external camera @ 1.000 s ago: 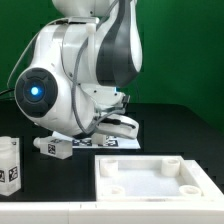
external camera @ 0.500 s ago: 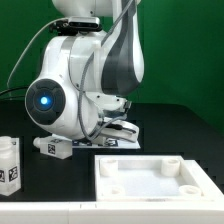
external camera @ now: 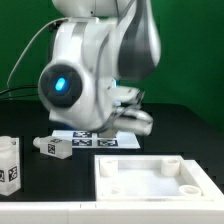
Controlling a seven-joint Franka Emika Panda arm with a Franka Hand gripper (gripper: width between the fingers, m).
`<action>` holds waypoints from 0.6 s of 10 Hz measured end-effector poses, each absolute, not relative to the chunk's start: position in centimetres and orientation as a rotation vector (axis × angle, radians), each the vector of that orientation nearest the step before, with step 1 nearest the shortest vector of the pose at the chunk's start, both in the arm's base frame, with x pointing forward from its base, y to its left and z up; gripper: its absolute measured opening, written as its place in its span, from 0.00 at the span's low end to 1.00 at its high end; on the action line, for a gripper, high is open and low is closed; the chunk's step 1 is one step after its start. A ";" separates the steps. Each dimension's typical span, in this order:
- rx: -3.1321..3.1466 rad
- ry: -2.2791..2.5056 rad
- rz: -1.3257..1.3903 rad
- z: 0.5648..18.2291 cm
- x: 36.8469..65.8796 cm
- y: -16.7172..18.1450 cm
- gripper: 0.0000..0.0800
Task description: Assemble square table
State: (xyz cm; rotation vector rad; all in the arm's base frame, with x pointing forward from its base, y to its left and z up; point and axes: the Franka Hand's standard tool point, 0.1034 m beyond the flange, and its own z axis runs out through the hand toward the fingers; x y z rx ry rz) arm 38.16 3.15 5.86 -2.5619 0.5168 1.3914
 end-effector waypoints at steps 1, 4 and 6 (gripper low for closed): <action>-2.643 0.482 1.231 8.3 40.9 3.8 0.35; -2.772 0.476 0.966 8.6 42.0 4.2 0.35; -2.831 0.472 0.815 9.1 42.7 4.5 0.35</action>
Offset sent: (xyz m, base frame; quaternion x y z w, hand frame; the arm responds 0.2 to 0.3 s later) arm 0.0000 0.0000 0.0000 0.0000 0.1938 0.0000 0.9810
